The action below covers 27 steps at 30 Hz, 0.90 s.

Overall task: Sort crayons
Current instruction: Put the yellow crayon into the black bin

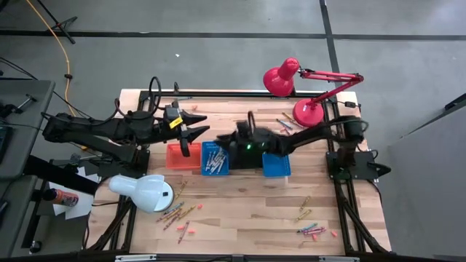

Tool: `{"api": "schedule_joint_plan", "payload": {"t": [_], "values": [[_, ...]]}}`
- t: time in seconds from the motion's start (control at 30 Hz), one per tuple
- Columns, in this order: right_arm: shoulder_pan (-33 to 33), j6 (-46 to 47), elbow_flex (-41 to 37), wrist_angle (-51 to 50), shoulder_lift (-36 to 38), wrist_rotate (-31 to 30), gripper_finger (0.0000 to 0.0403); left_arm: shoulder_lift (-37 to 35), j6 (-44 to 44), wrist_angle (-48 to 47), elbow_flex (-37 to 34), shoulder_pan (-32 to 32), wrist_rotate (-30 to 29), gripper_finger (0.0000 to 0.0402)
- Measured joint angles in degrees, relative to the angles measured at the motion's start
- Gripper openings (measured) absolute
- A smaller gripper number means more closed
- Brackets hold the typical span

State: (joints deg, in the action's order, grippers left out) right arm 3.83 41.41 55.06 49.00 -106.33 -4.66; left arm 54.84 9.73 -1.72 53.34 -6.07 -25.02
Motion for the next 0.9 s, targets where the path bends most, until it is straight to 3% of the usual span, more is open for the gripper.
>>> {"api": "schedule_joint_plan", "payload": {"t": [0.17, 0.43, 0.57, 0.9], "values": [[4.2, -10.4, 0.0, -12.6, 11.7, 5.2, 0.0207, 0.4, 0.0, 0.0, 0.0, 2.7, -1.1, 0.0161], [6.3, -22.2, 0.0, -34.0, 27.4, 1.3, 0.0208, 0.3, 0.0, -0.6, 0.0, 5.4, -1.1, 0.0161], [6.3, -22.8, -0.1, -39.2, 29.4, 0.2, 0.0208, 0.3, 0.1, -2.7, 0.0, 5.4, -1.1, 0.0161], [5.5, -20.9, -0.1, -41.0, 28.9, 0.3, 0.0208, 0.3, 0.6, -4.0, 0.0, 5.4, -1.1, 0.0161]]}}
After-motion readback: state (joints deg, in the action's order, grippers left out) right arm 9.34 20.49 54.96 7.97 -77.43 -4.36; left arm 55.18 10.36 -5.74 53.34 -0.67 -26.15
